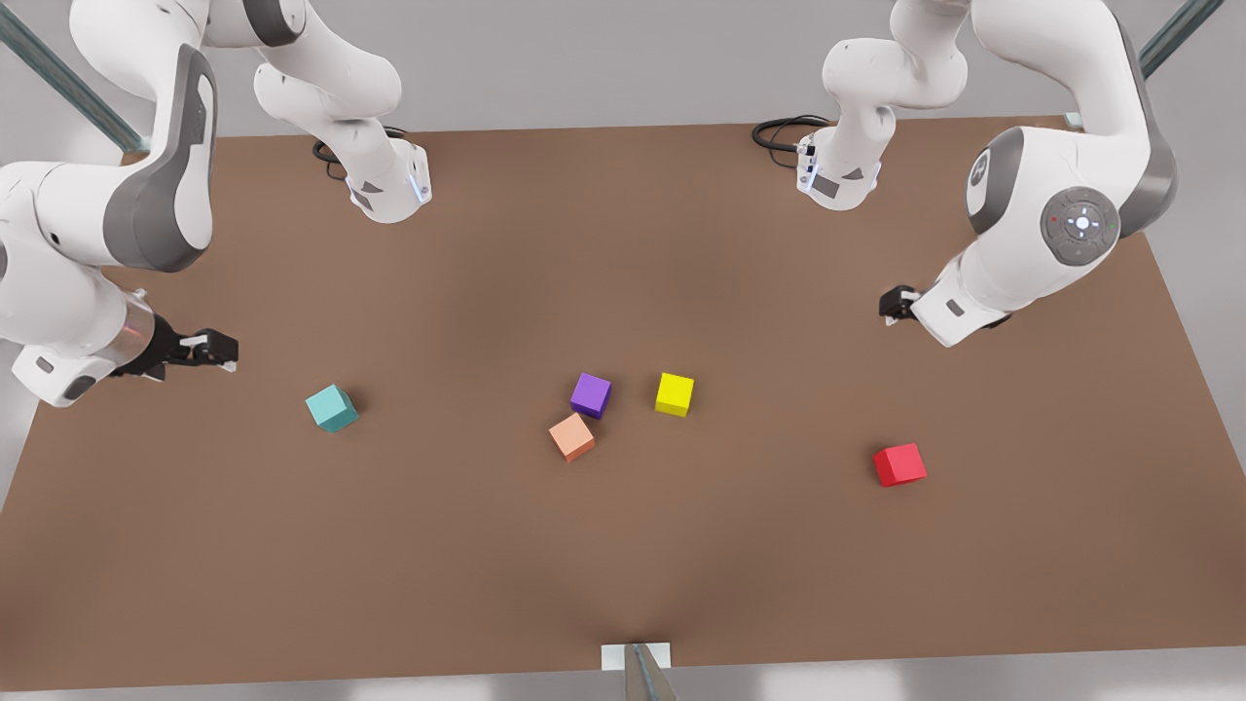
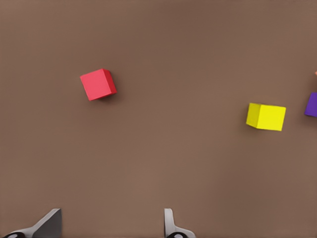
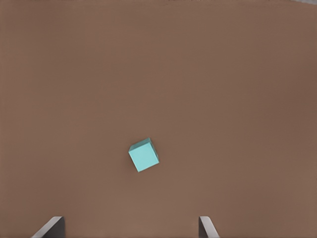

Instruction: Pick up red wooden cube and pass to hand red wooden cube and place in blue wooden cube

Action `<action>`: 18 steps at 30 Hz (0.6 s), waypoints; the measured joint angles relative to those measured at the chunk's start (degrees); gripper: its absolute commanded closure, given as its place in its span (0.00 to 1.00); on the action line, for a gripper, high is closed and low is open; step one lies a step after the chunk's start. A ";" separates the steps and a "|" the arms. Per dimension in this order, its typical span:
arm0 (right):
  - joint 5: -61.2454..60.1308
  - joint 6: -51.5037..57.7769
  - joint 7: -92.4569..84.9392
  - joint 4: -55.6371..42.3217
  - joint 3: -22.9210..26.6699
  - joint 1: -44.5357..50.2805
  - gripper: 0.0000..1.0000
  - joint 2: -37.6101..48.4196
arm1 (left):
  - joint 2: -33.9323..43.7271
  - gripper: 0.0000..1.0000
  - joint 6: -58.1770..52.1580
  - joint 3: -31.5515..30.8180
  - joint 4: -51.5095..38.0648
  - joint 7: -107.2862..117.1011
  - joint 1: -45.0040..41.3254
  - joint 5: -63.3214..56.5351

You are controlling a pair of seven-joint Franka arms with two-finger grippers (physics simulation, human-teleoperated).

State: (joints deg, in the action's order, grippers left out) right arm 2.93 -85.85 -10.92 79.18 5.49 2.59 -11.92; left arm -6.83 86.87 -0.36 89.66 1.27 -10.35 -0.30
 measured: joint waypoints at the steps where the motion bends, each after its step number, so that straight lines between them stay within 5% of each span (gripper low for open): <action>1: -0.01 -0.19 -0.14 0.06 0.00 0.01 0.00 -0.01 | -0.04 0.00 0.02 0.05 -0.41 0.08 0.01 0.04; 9: -0.01 -1.06 -1.01 0.20 -0.06 0.13 0.00 -0.27 | -29.04 0.00 7.54 3.33 -16.71 0.57 5.63 0.04; 18: -0.24 -1.42 -1.64 0.28 -0.06 -0.05 0.00 -0.36 | -33.38 0.00 18.89 4.57 -9.80 3.78 6.47 1.22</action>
State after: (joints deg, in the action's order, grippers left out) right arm 2.70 -87.27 -12.56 79.46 5.43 2.54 -12.27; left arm -40.21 105.77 4.21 79.86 5.05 -3.88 0.92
